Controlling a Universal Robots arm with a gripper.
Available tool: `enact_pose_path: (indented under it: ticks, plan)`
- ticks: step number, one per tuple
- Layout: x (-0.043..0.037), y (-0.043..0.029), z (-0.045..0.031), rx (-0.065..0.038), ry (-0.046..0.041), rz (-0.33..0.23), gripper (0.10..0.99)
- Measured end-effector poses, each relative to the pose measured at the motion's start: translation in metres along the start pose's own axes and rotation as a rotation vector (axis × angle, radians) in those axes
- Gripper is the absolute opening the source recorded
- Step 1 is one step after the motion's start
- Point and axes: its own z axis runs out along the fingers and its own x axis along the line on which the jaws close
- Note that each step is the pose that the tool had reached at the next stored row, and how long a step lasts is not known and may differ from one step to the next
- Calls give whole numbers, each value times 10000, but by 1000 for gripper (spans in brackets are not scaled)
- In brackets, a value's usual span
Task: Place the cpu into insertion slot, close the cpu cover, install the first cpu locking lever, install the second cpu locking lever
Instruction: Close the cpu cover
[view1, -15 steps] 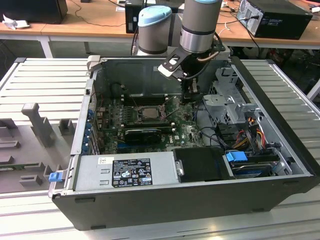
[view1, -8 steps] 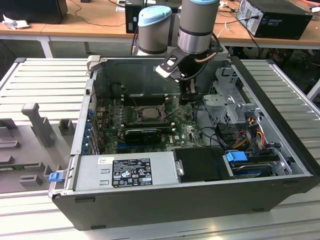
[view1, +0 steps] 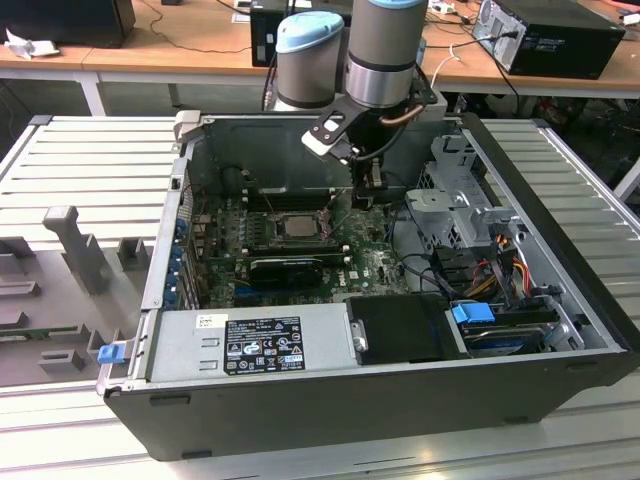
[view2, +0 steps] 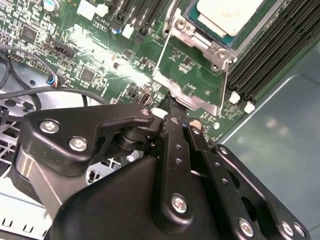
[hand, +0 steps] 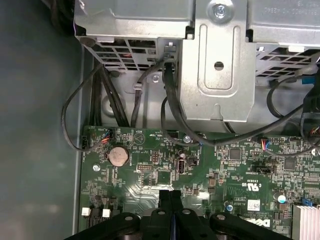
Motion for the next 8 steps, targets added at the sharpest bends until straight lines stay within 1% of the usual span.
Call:
enact_pose_path:
  ticks: [8]
  plan:
    - [4,-99,-3,-1,0,0,106]
